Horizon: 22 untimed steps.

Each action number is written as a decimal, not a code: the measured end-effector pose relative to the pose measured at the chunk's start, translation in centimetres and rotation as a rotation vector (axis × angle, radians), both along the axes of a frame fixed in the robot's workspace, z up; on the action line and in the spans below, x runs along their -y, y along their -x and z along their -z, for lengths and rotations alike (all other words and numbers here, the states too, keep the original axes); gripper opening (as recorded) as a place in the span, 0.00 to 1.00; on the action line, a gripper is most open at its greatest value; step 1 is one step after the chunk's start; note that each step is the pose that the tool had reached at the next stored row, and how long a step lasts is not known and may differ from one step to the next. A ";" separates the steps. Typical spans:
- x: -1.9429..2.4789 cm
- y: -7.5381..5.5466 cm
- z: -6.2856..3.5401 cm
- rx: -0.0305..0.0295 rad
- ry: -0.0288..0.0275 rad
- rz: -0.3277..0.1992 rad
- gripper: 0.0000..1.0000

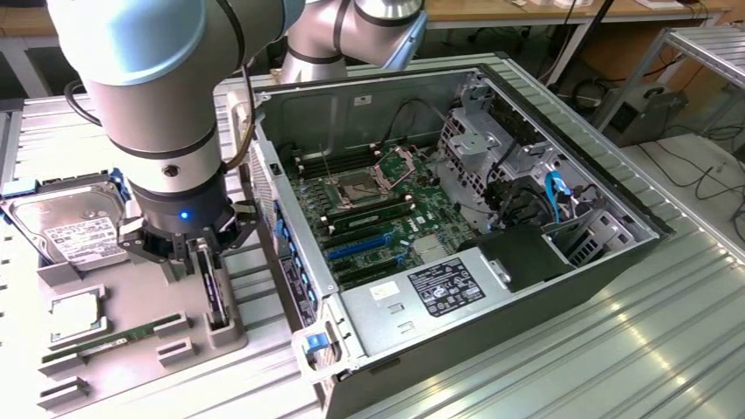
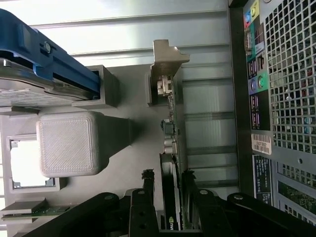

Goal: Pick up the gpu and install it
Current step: 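Pick up the gpu and move the gpu toward the slot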

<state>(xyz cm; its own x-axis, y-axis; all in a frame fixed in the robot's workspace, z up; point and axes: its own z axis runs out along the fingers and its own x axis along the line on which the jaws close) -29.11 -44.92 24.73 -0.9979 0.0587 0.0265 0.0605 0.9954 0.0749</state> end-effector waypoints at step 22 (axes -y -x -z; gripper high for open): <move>0.00 0.1 0.29 0.0017 0.0102 0.002 0.35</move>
<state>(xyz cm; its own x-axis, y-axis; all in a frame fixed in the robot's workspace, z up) -29.19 -44.92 24.44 -0.9979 0.0605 0.0243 0.0619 0.9960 0.0648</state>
